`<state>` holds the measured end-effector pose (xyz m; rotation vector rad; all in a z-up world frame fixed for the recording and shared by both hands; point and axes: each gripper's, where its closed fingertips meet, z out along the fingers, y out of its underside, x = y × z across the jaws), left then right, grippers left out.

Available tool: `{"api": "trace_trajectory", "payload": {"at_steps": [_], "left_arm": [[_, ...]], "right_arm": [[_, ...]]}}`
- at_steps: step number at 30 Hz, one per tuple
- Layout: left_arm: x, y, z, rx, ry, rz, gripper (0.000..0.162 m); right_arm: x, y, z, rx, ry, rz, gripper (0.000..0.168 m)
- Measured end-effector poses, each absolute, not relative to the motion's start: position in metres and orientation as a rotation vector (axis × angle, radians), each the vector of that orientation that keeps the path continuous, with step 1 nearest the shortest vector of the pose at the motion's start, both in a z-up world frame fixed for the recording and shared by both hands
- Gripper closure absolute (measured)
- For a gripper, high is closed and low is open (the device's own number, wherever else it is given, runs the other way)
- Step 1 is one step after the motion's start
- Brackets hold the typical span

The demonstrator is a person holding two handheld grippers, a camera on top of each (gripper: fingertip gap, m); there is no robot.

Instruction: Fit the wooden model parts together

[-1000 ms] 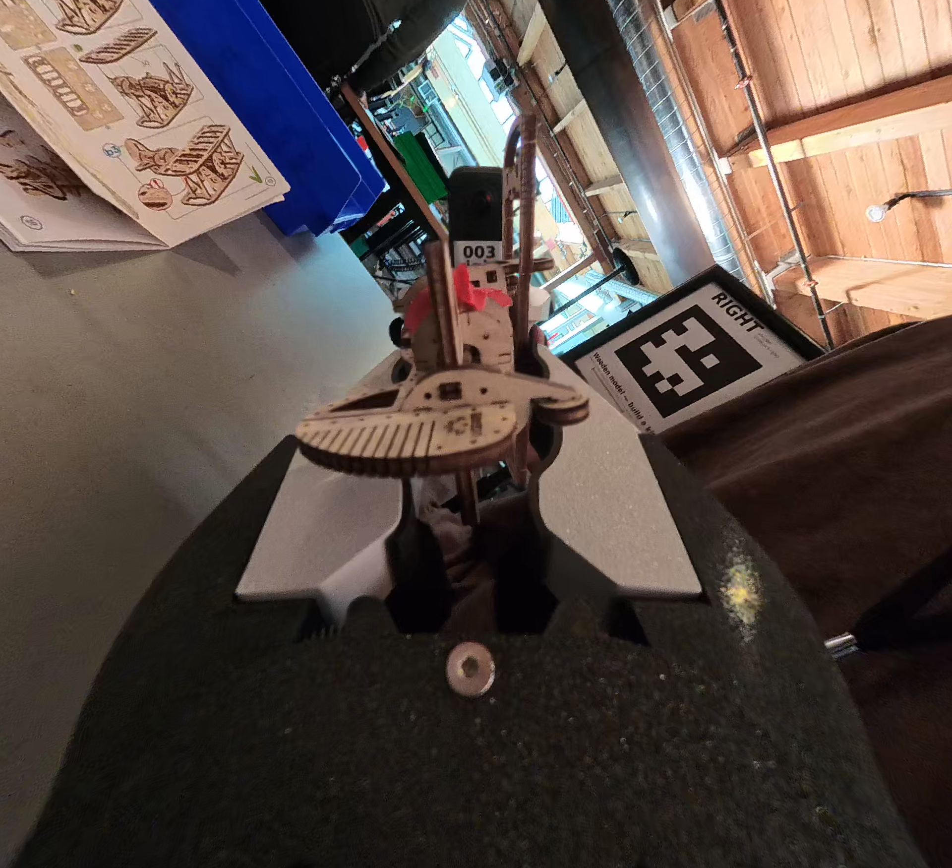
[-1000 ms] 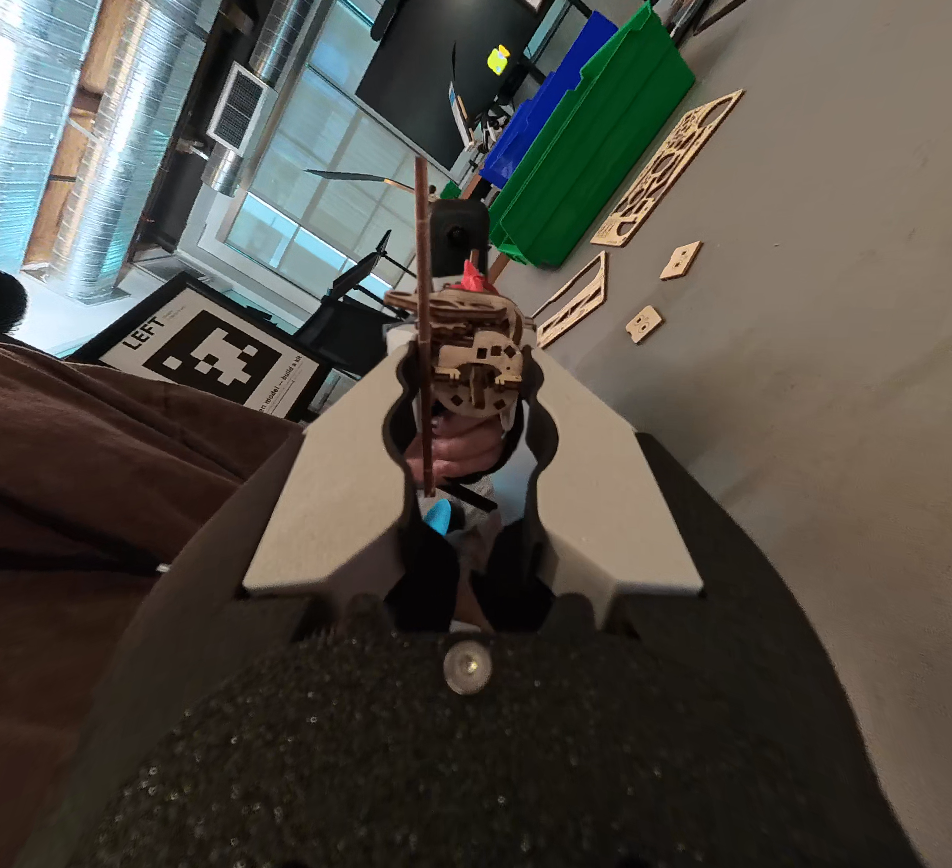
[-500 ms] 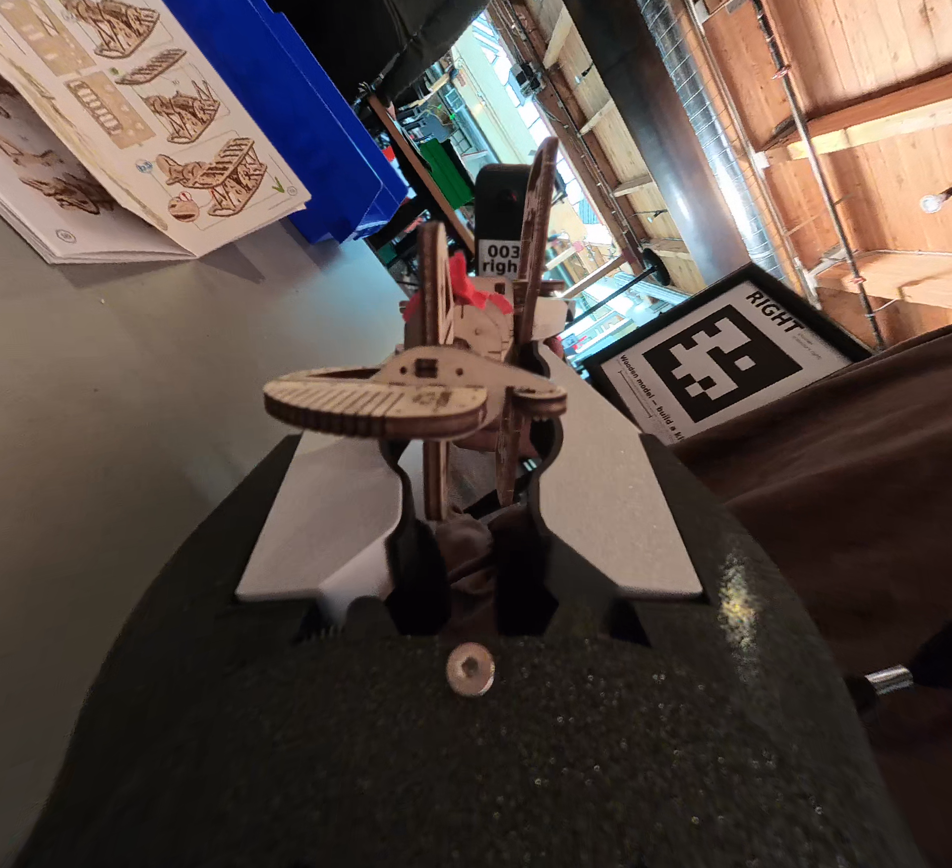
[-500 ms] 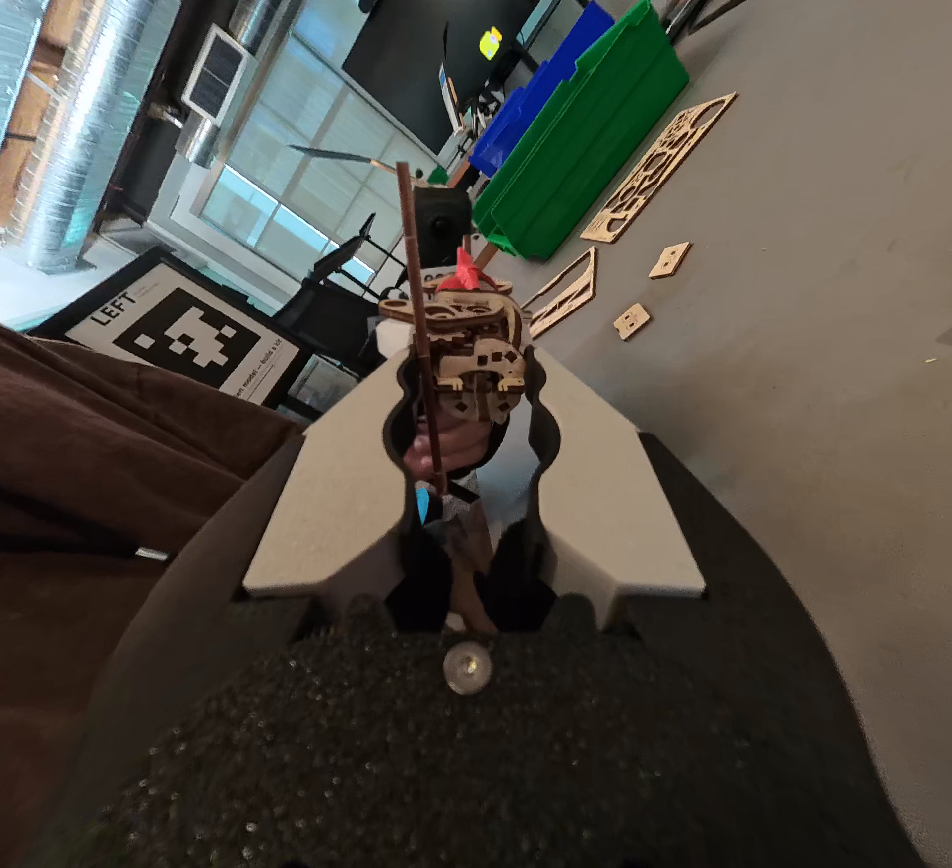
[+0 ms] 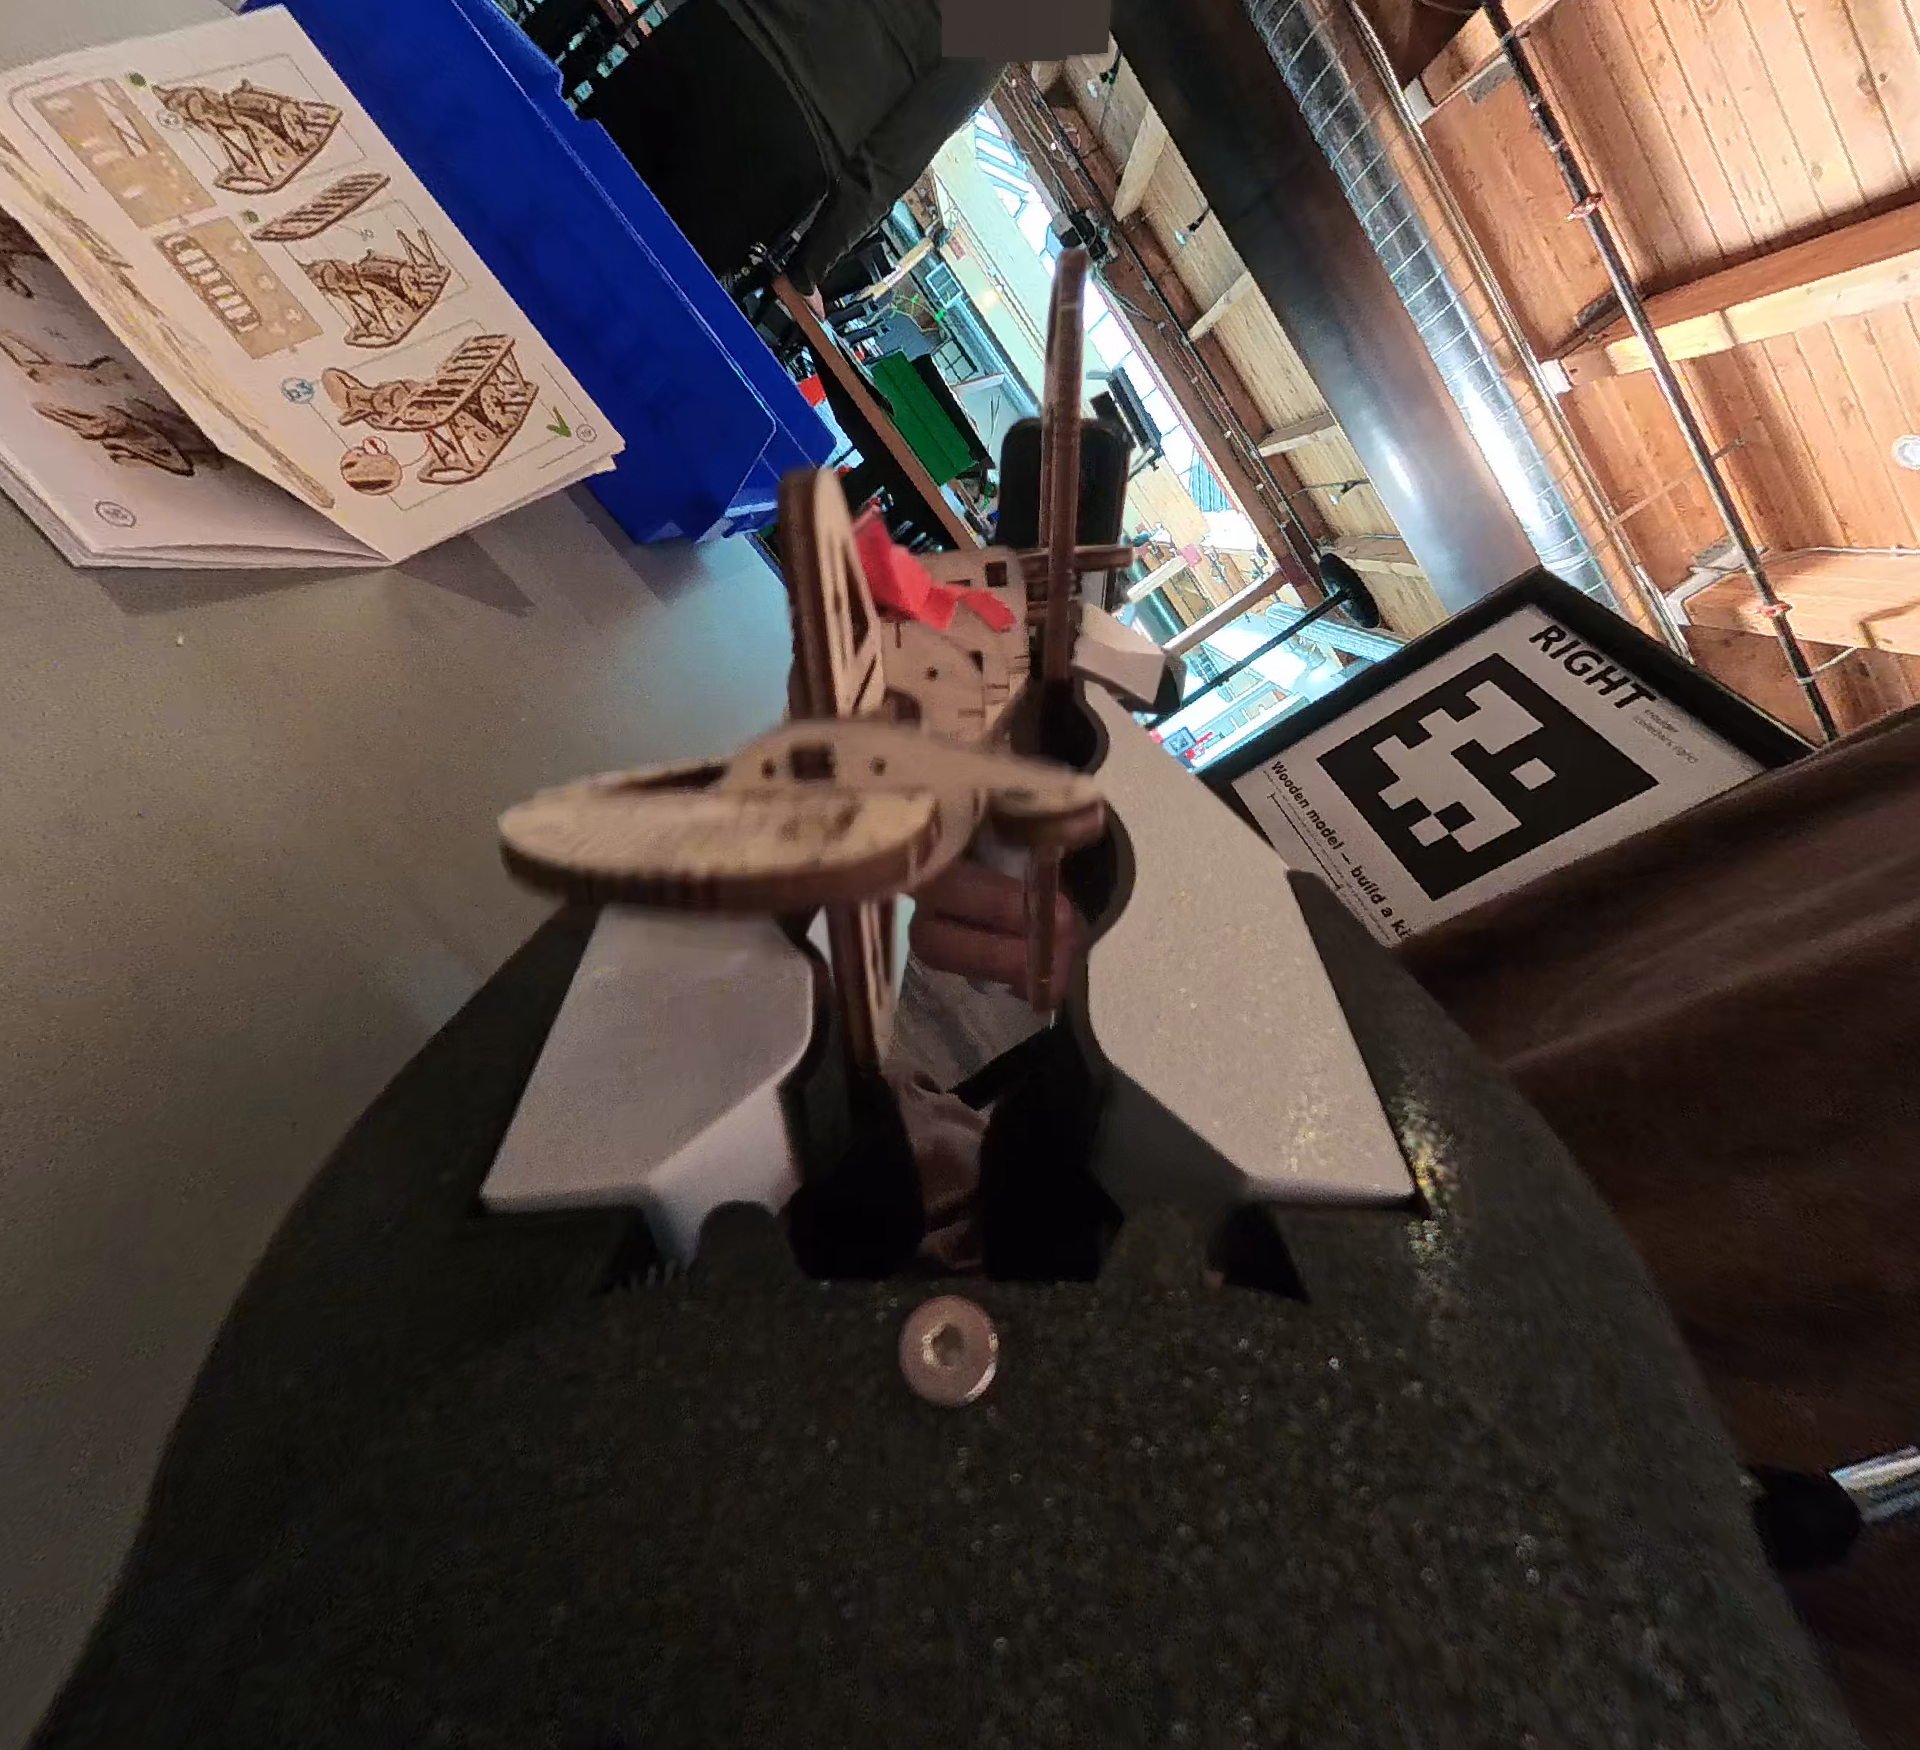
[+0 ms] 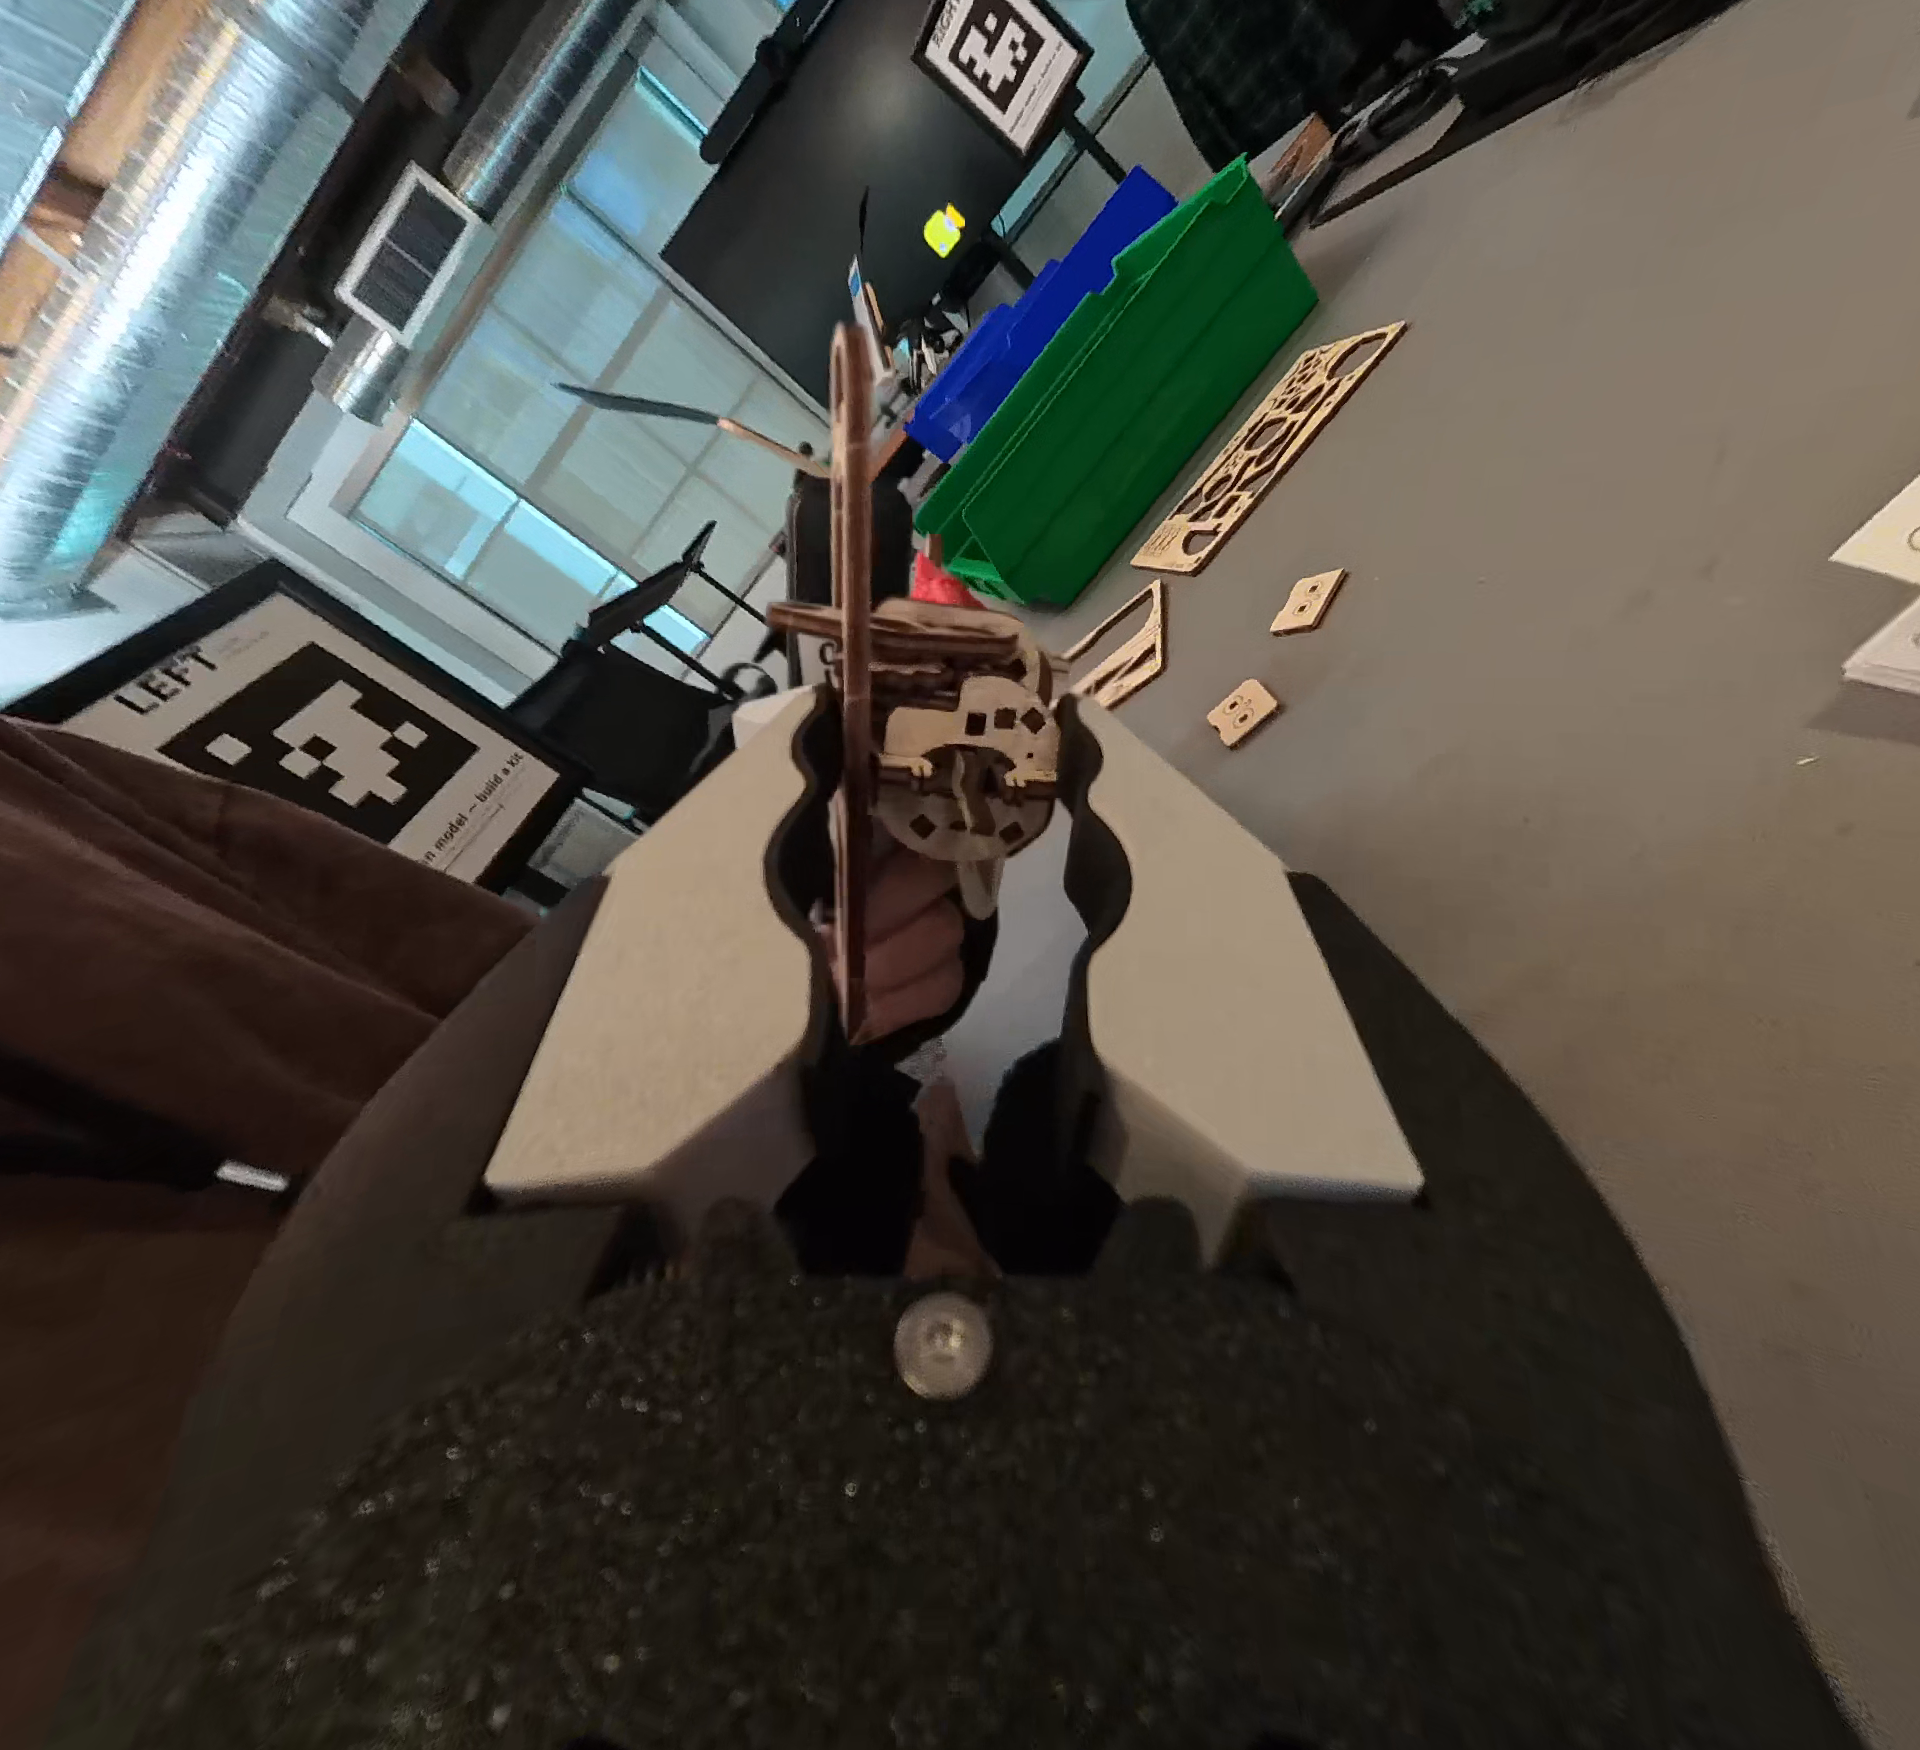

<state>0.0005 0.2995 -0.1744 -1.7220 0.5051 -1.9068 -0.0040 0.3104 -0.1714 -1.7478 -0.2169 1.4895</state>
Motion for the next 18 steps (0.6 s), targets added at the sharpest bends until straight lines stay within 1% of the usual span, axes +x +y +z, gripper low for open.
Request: {"api": "trace_trajectory", "payload": {"at_steps": [3,5,6,9,12,18], "left_arm": [[-0.003,0.303,-0.173,-1.707,0.519,-1.879,0.123],[-0.002,0.303,-0.168,-1.68,0.533,-1.838,0.123],[-0.002,0.302,-0.165,-1.665,0.536,-1.846,0.122],[0.0,0.299,-0.165,-1.655,0.531,-1.855,0.123],[0.003,0.295,-0.167,-1.663,0.546,-1.863,0.123],[0.009,0.29,-0.168,-1.684,0.592,-1.831,0.123]], "right_arm": [[-0.006,0.312,-0.169,-1.76,-0.187,1.516,0.125],[-0.009,0.313,-0.166,-1.738,-0.161,1.504,0.11],[-0.009,0.313,-0.167,-1.736,-0.128,1.513,0.109],[-0.011,0.31,-0.169,-1.684,-0.047,1.594,0.112],[-0.013,0.306,-0.166,-1.65,-0.069,1.59,0.121],[-0.014,0.303,-0.165,-1.677,-0.141,1.554,0.121]]}}
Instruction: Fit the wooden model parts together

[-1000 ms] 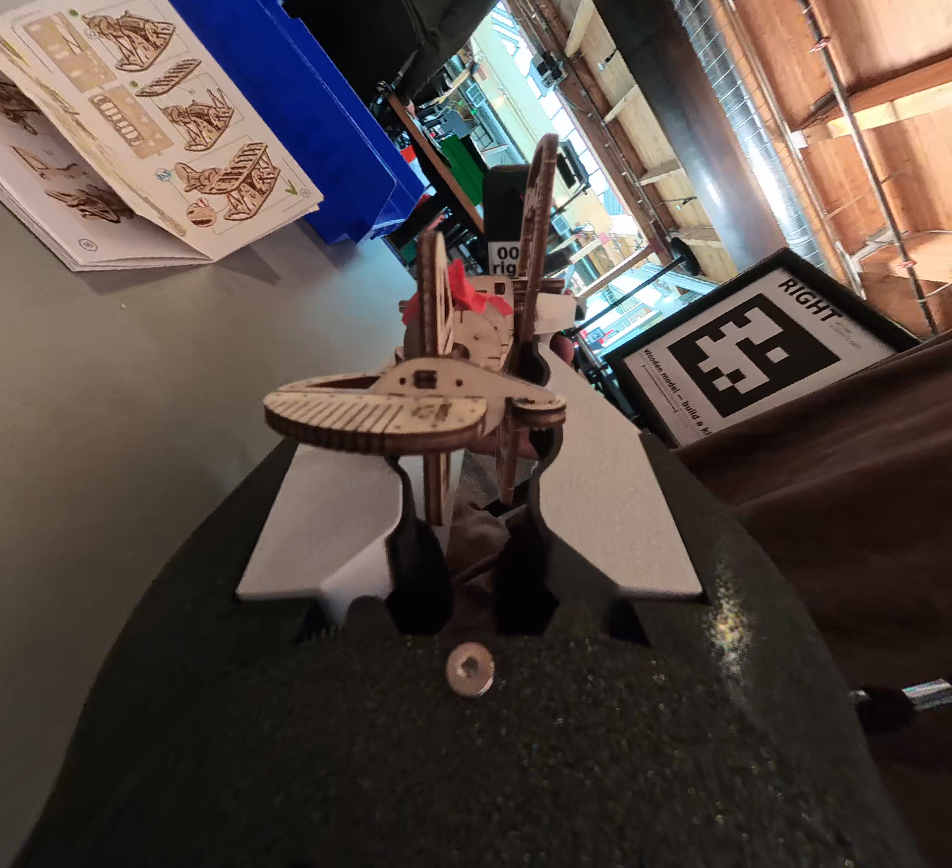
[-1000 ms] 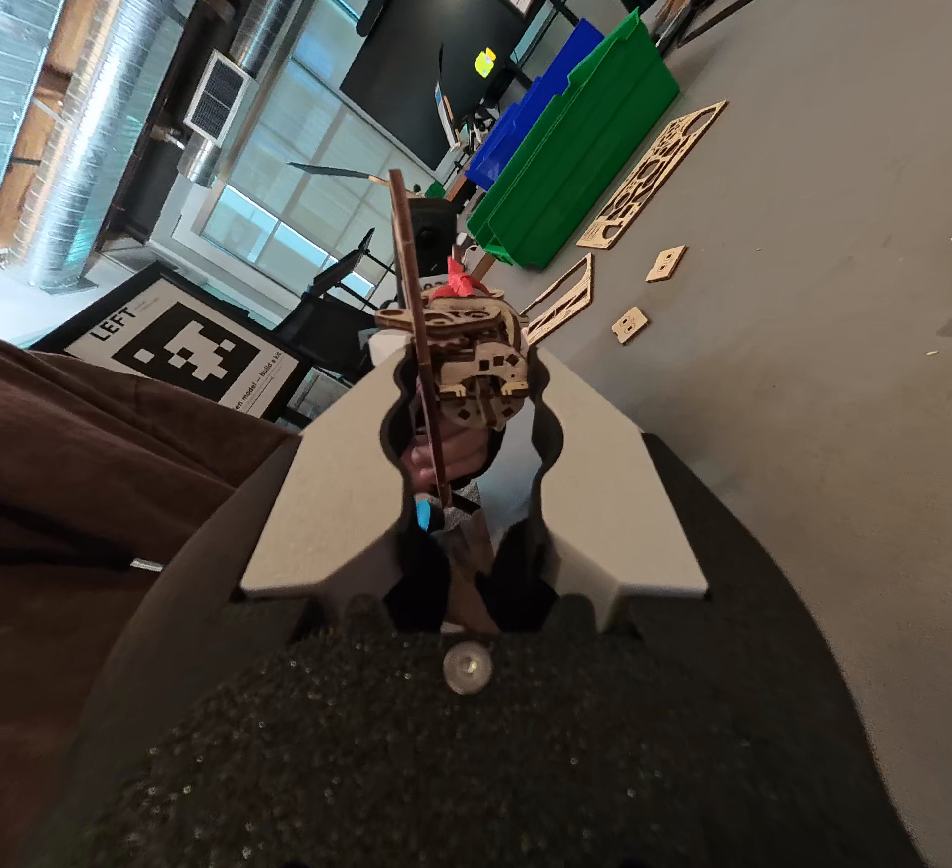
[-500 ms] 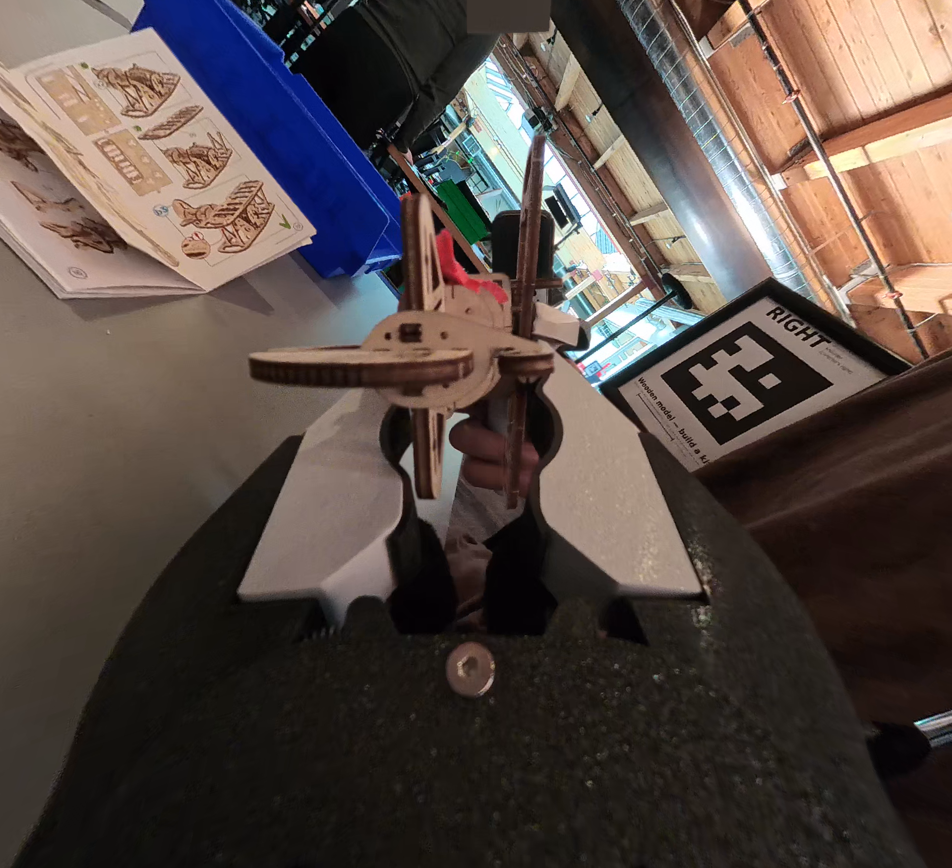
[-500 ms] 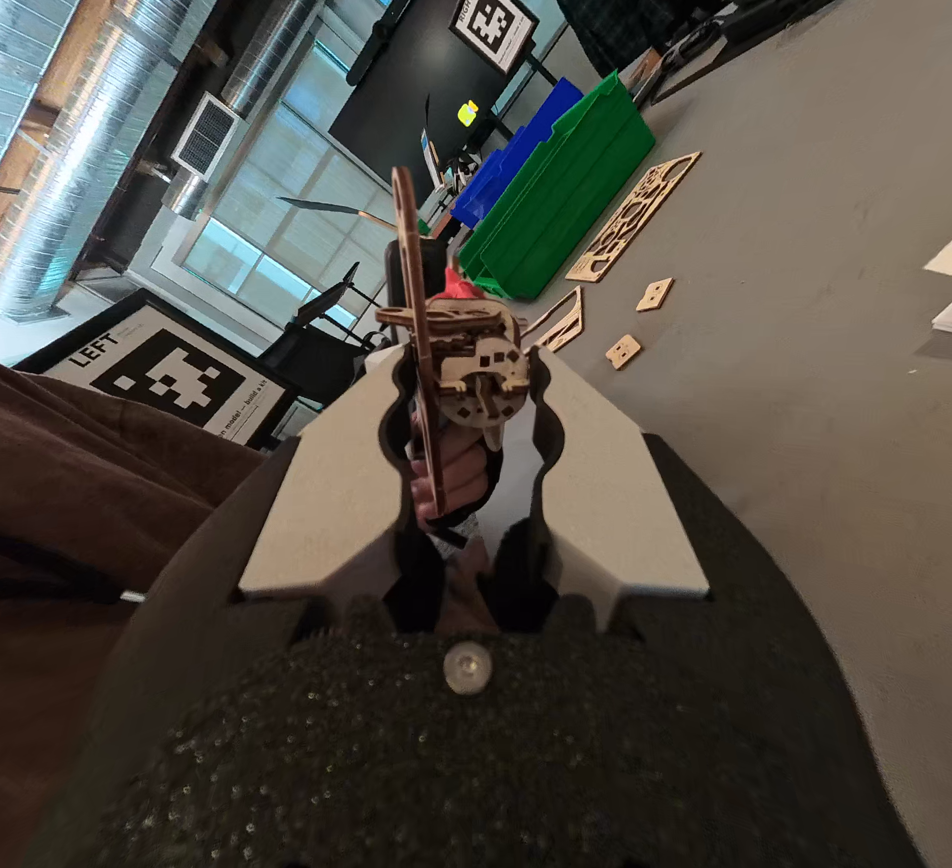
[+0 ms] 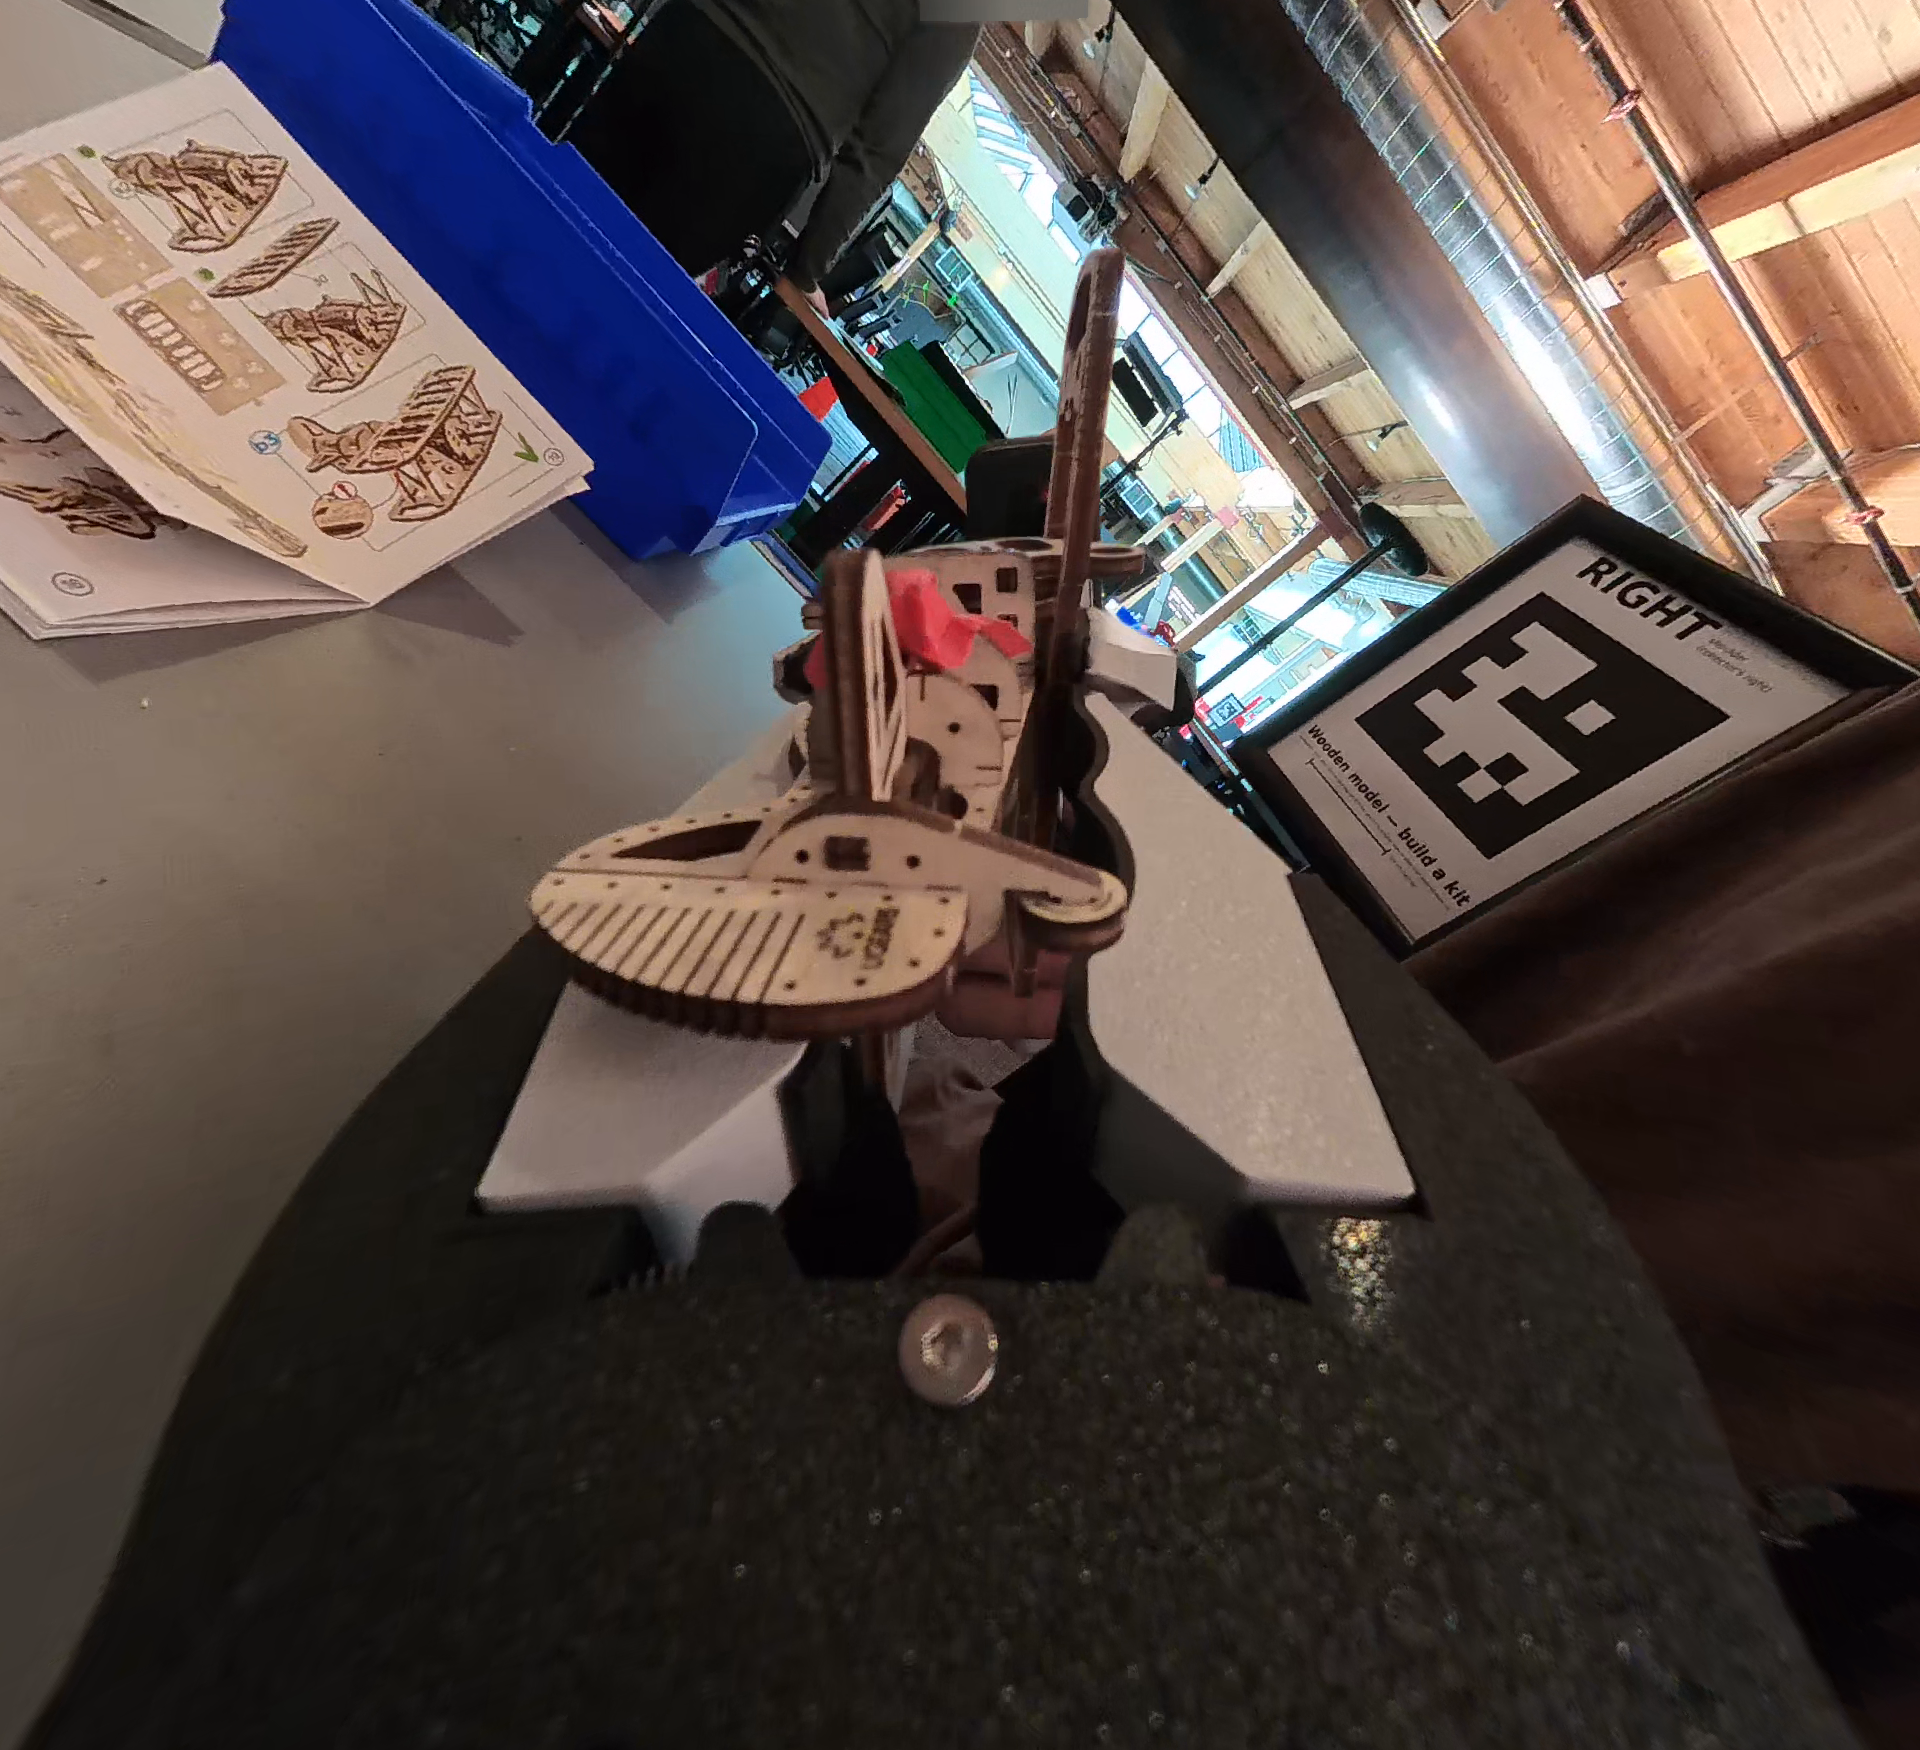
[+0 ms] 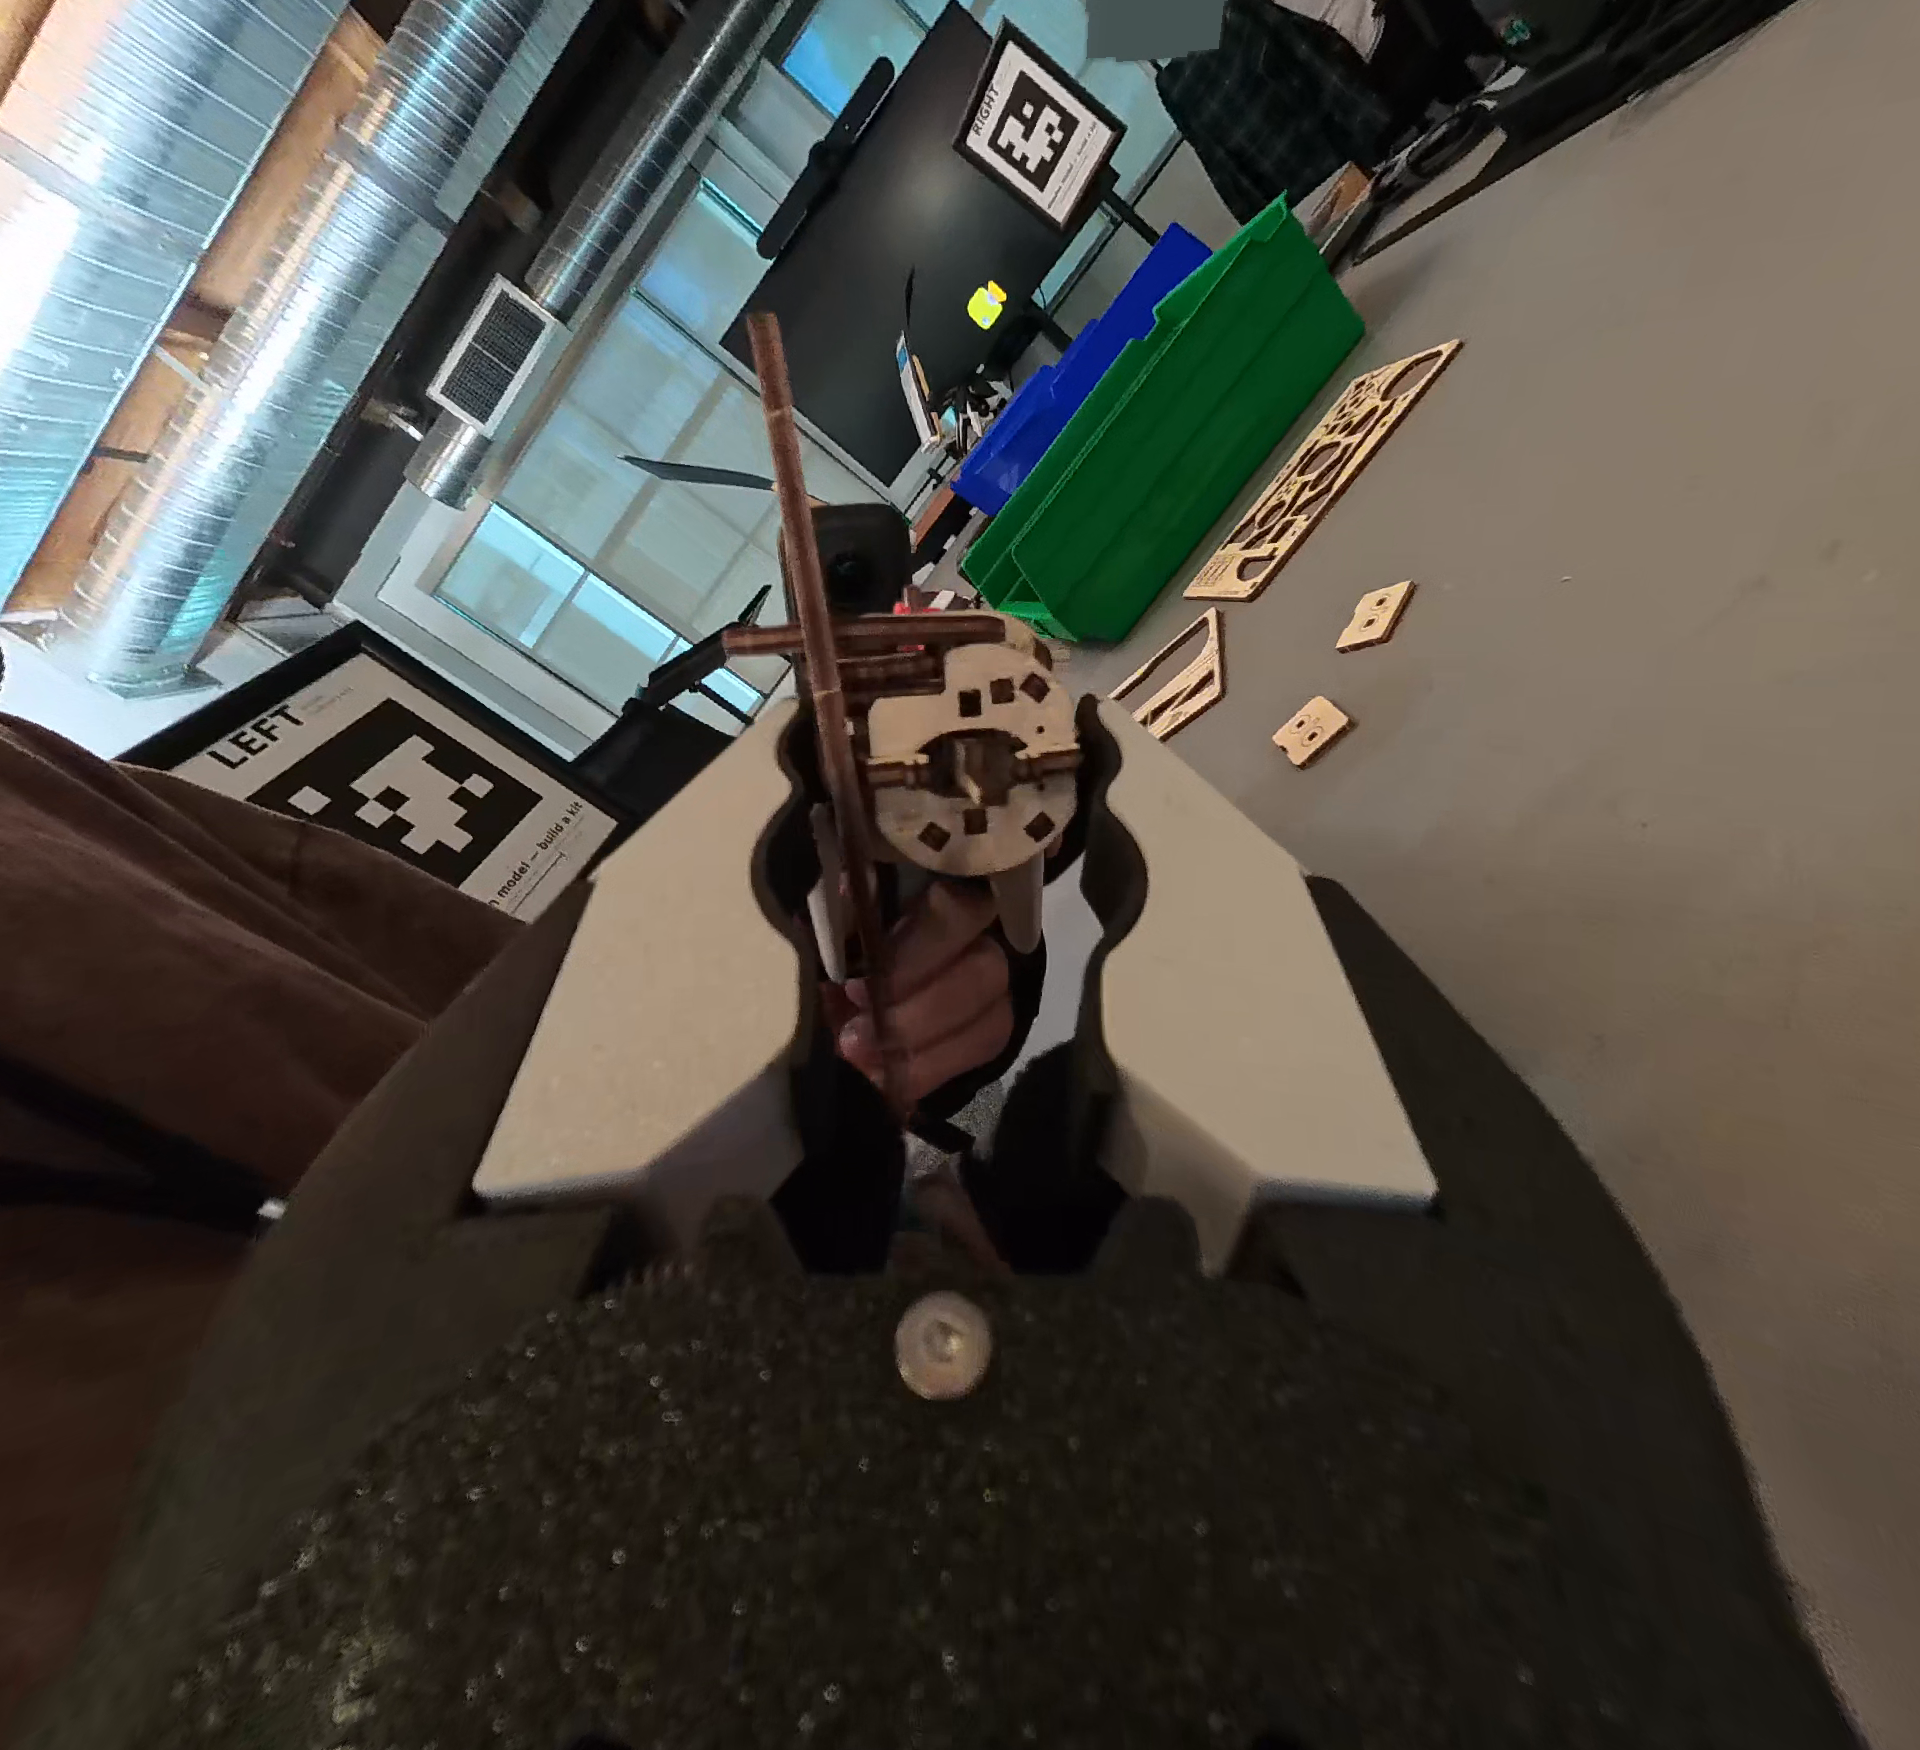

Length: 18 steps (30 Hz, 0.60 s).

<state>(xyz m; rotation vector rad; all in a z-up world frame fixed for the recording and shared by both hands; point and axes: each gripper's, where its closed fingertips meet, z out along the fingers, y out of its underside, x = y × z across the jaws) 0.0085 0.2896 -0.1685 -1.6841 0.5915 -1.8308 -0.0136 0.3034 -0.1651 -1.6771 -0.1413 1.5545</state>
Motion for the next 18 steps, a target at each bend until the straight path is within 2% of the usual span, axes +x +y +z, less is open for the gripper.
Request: {"api": "trace_trajectory", "payload": {"at_steps": [8,14,18], "left_arm": [[0.01,0.289,-0.165,-1.685,0.636,-1.756,0.124],[0.004,0.294,-0.164,-1.659,0.501,-1.97,0.123],[-0.004,0.301,-0.17,-1.684,0.453,-1.986,0.123]], "right_arm": [[-0.013,0.303,-0.161,-1.637,-0.139,1.545,0.122],[-0.01,0.303,-0.16,-1.63,-0.169,1.649,0.119],[-0.001,0.298,-0.173,-1.733,-0.273,1.632,0.123]]}}
